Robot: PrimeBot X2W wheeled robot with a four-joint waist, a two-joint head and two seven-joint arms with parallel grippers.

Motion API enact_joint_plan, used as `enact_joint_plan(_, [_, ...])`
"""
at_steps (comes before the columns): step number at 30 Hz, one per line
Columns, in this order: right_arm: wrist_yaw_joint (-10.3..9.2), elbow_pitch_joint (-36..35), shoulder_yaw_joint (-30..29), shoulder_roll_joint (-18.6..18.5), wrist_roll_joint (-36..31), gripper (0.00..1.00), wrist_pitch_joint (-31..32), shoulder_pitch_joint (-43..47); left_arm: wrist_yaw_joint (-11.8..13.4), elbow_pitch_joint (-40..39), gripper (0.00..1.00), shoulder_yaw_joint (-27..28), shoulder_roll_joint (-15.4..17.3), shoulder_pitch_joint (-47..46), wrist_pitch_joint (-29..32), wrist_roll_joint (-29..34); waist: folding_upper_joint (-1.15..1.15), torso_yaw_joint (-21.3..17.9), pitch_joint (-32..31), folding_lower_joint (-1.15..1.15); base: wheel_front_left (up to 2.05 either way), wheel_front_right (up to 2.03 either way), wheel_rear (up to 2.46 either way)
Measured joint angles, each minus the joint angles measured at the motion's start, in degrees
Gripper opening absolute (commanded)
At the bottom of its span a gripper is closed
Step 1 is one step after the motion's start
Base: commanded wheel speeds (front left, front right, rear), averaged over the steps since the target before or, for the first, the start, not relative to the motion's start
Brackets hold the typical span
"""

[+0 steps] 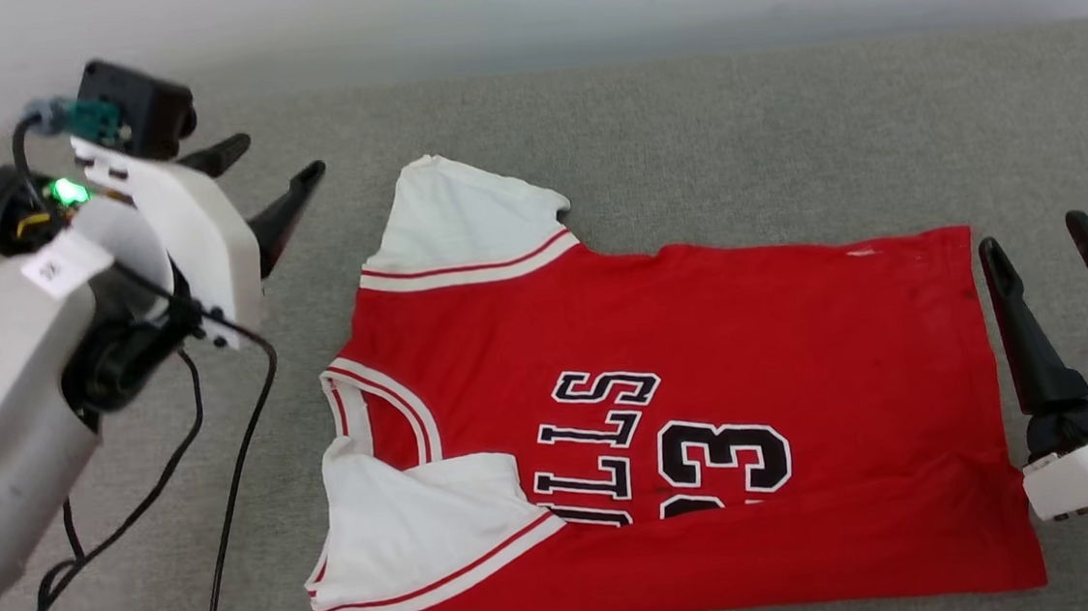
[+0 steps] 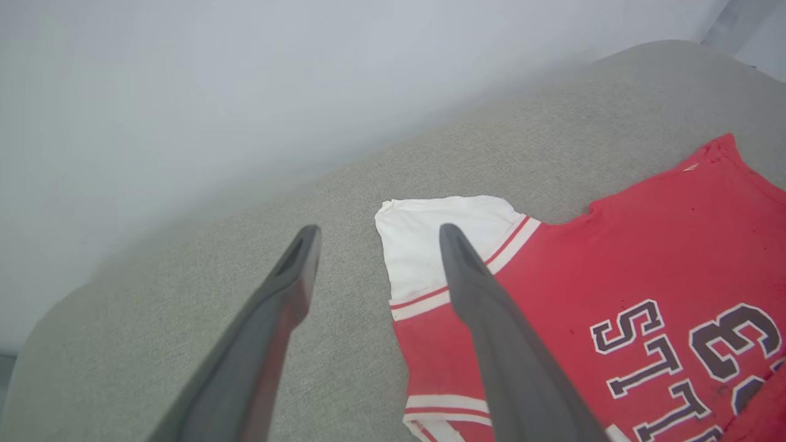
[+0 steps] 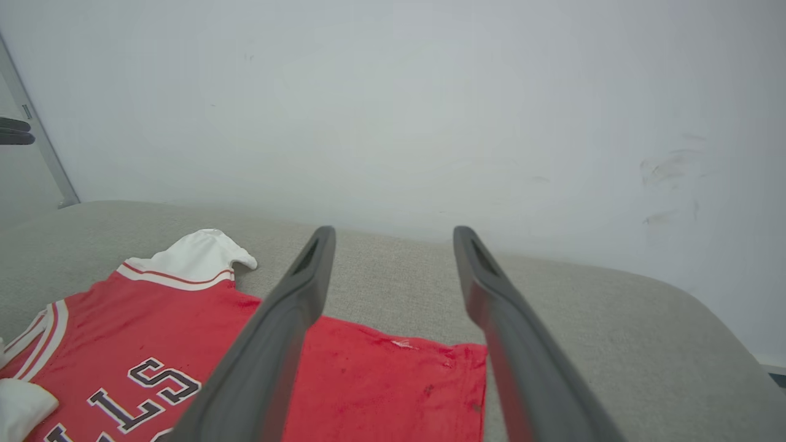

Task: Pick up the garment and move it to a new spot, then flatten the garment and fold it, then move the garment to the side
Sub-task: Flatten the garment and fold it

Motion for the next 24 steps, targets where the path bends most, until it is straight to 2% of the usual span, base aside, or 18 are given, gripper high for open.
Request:
enact_joint_plan(1, [0.0,-2.4,0.3,1.6,-1.6,1.0,0.1,-0.7,-1.8,3.0,1.0,-0.7,-1.0,-5.5,6.2,-0.4,0.0,-0.9,3.0,0.0,0.0,0.0,0.0])
enact_joint_plan(6, [0.0,-5.4,0.8,3.1,-3.3,1.0,0.5,-2.6,-4.0,7.0,1.0,-1.2,-2.6,-14.9,17.9,-3.0,0.0,-2.7,8.5,0.01,0.0,0.0,0.0])
enact_joint_plan(10, [0.0,-7.4,1.2,3.7,-4.1,1.0,0.6,-4.2,-4.9,9.7,1.0,-1.5,-3.4,-21.0,27.3,-6.4,0.0,-4.2,13.0,0.01,0.0,0.0,0.0])
enact_joint_plan(13, [0.0,-8.4,1.2,4.0,-4.4,1.0,0.6,-5.0,-5.2,11.9,1.0,-2.7,-3.5,-25.1,33.3,-6.0,0.0,-5.2,16.2,0.01,0.0,0.0,0.0])
enact_joint_plan(17, [0.0,-9.2,1.8,4.4,-4.9,1.0,0.5,-6.5,-5.2,14.9,1.0,-3.6,-4.1,-29.4,37.3,-5.0,0.0,-6.5,20.1,0.01,0.0,0.0,0.0])
enact_joint_plan(24, [0.0,-8.9,2.4,5.0,-5.3,1.0,-0.2,-8.3,-5.5,18.8,1.0,-5.5,-6.7,-32.4,39.7,-3.9,0.0,-8.3,25.6,0.01,0.0,0.0,0.0])
